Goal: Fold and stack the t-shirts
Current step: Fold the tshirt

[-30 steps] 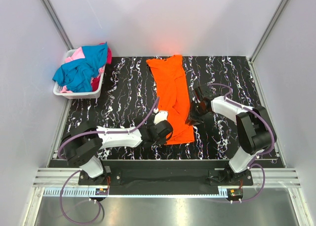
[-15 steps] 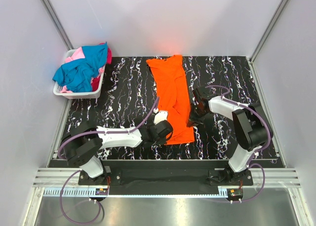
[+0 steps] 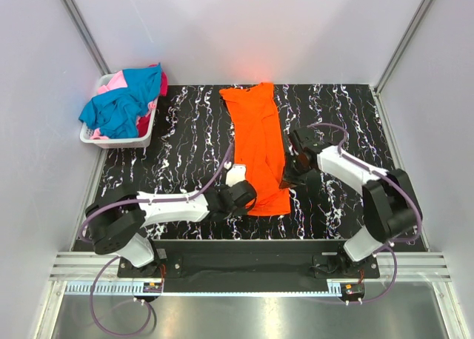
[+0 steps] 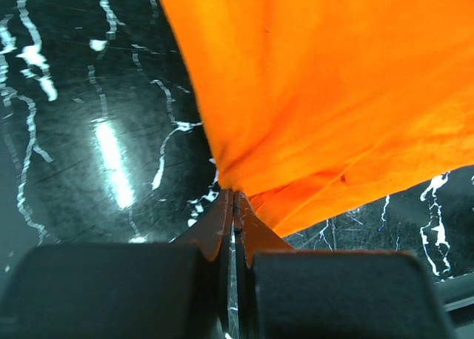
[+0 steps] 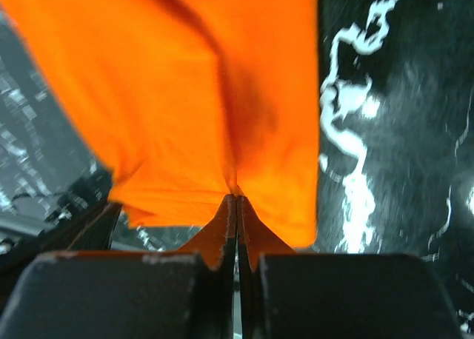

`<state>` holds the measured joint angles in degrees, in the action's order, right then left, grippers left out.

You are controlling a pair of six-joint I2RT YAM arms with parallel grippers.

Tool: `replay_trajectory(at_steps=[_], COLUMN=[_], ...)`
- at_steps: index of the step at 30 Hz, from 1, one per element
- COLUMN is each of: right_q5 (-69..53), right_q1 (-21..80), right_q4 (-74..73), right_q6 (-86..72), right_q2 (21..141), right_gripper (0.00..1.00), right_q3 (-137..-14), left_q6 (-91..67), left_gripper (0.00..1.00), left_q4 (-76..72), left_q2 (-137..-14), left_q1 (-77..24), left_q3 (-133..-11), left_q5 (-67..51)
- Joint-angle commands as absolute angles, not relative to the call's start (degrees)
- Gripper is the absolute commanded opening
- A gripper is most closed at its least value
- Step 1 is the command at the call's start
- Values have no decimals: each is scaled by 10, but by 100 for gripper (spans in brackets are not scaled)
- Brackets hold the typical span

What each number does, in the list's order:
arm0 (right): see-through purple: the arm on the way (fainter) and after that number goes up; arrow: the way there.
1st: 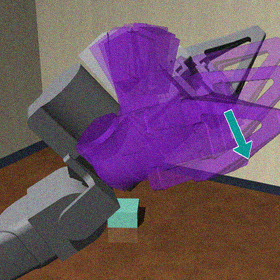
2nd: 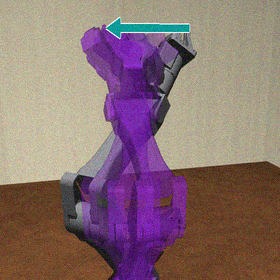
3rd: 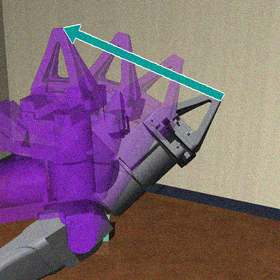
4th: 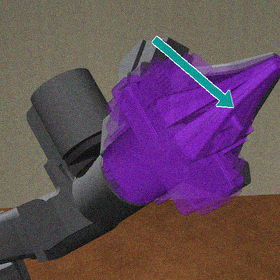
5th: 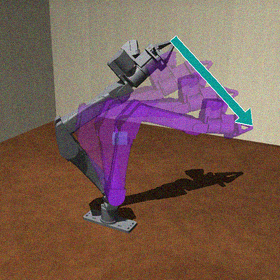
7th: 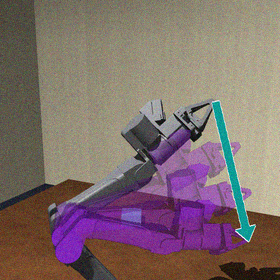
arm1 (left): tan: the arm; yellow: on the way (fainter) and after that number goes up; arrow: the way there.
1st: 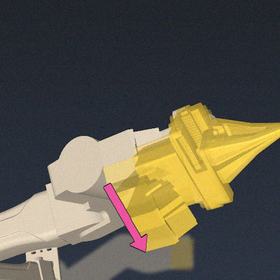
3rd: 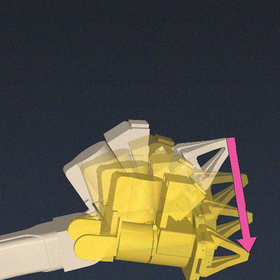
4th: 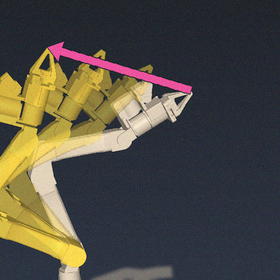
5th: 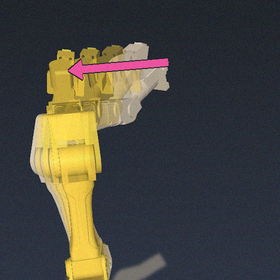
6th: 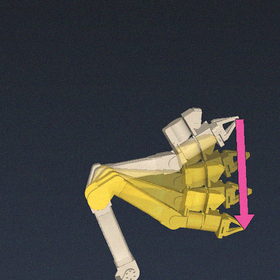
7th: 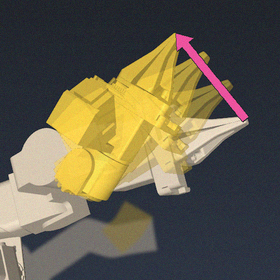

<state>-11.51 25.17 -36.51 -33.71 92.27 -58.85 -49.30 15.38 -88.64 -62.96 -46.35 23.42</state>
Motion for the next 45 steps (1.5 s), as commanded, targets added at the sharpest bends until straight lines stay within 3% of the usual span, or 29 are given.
replay_trajectory(at_steps=[1,9,21,23,24,25,26,29,40,45], right_q5=[-109,-128,-120,-120,-118,-119,-120,-113,-98,-101], right_q1=[260,273,299,299,300,300,301,301,304,308], right_q4=[-402,-412,-368,-360,-358,-358,-357,-357,-358,-359], right_q6=[-357,-390,-424,-423,-423,-424,-422,-425,-440,-441], right_q2=[864,808,840,860,874,877,881,882,876,869], right_gripper=[0,0,1,5,13,13,21,30,30,29], right_q3=[-605,-530,-453,-456,-461,-463,-465,-464,-455,-460], left_q6=[-519,-529,-547,-555,-564,-573,-583,-629,-669,-642], left_gripper=[0,0,0,0,0,0,0,0,2,13], left_q4=[162,165,184,192,204,215,228,303,363,364], left_q2=[-853,-852,-847,-845,-843,-843,-842,-835,-798,-772], left_q1=[-632,-636,-651,-656,-660,-662,-664,-675,-711,-743], left_q3=[-456,-454,-456,-455,-455,-456,-460,-466,-467,-480], left_q5=[277,280,295,302,311,316,323,352,300,278])
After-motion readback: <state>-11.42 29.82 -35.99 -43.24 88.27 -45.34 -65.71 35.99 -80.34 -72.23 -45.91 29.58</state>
